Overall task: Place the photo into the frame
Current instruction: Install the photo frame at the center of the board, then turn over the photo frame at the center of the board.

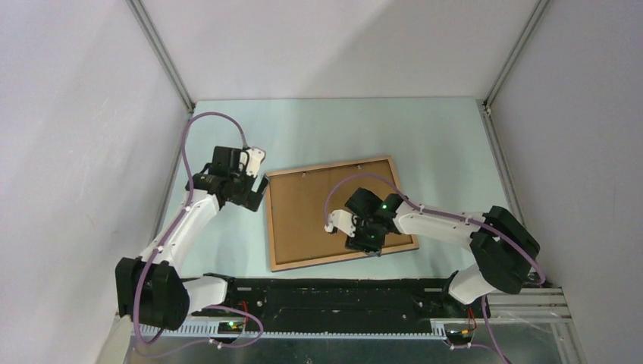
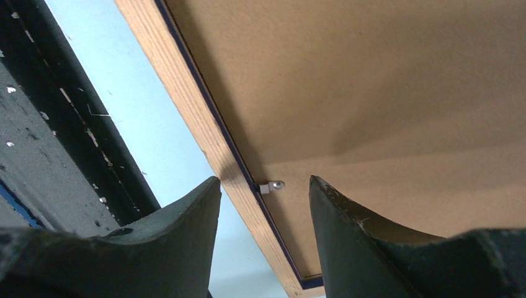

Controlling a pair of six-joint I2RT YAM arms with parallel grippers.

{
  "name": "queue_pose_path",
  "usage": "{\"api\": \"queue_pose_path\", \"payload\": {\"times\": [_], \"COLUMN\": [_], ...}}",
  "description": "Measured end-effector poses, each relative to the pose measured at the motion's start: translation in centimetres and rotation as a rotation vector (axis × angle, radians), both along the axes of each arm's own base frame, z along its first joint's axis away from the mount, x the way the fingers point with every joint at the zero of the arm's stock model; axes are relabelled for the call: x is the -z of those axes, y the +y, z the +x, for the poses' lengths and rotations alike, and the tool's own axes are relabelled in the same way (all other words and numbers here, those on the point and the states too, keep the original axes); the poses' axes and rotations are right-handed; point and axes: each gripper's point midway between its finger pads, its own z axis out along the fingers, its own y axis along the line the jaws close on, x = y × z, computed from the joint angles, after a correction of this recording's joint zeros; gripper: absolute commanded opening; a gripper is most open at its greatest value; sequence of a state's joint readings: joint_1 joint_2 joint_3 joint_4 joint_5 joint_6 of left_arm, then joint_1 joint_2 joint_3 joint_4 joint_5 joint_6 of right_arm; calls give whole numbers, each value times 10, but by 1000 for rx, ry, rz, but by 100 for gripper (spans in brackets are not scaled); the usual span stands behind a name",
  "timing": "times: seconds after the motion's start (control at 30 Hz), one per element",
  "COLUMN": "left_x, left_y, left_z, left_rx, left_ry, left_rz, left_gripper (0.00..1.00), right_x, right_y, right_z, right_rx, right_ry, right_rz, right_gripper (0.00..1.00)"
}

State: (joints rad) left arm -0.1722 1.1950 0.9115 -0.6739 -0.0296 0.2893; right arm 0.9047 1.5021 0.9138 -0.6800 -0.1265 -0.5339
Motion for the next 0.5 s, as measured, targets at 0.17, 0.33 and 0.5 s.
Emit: {"api": "queue_pose_path", "payload": {"times": [0.17, 0.33, 0.5], "left_x": [3, 3, 3], "left_y": [1, 1, 1], "left_z": [-3, -3, -3], "left_rx": [-2, -2, -2], "left_ry": [14, 13, 14], "left_rz": [4, 4, 5], "left_gripper": [100, 100, 100], "right_x": [5, 8, 13], "right_y": [5, 6, 8], "right_z": [-6, -7, -10], "right_rx": [-37, -44, -58], "right_ry": [-4, -6, -5], "right_rz": [-21, -31, -45], "right_gripper": [58, 57, 53]}}
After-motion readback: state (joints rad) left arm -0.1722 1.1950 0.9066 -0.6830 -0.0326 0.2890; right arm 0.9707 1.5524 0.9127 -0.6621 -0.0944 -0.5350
